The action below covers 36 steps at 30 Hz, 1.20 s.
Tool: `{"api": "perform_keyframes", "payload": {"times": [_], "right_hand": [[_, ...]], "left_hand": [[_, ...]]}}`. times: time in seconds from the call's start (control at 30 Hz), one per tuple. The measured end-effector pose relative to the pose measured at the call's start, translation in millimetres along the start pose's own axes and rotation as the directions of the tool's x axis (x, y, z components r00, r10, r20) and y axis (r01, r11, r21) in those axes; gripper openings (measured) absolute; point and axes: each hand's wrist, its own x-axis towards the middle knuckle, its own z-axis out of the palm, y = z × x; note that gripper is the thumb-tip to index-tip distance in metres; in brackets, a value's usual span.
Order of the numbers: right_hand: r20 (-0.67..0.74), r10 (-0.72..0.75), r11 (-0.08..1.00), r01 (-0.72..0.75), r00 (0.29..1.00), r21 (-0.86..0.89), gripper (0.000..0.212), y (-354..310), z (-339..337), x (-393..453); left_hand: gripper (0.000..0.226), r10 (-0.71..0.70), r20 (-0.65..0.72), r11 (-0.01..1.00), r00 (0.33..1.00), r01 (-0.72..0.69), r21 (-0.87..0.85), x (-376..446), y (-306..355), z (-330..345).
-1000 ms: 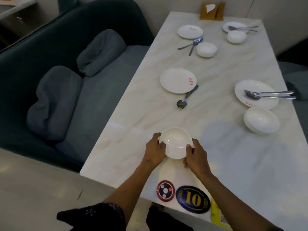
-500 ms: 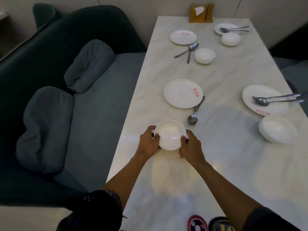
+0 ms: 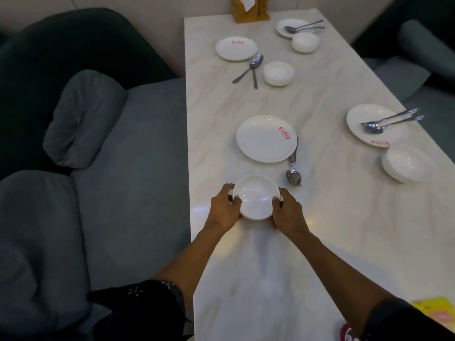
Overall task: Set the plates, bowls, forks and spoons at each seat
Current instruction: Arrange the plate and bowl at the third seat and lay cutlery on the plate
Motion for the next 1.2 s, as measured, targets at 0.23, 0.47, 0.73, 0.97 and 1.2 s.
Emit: {"api": "perform_keyframes", "payload": {"times": [0.23,0.47,0.73,0.97,1.2], "right_hand": [[-0.049,0.033,0.999,-0.033,0.998,0.003,0.025,4,7,-1],[-0.069,0.108,0.985,-0.116,0.992,-0.127,0.043,3,-4,1],[-0.25,-0.025,0.972,-0.034,0.968,-0.232,0.019,-37,-30,52],[-0.335,0.121,0.961,-0.194,0.935,-0.195,0.035,-39,-38,129],[-0.304,0.249,0.949,-0.294,0.92,-0.111,0.042,-26,-31,156]], "left_hand": [[0.03,0.071,0.033,0.997,0.997,-0.072,0.025,6,-6,-3],[0.032,0.02,0.077,0.997,0.997,-0.026,0.076,19,-7,-14],[0.029,0.055,-0.026,0.993,0.998,-0.052,0.102,90,34,-41],[0.035,-0.064,0.029,0.998,0.998,0.064,-0.012,150,54,-22],[0.036,-0.129,0.088,0.977,0.988,0.141,-0.158,171,53,-4]]}}
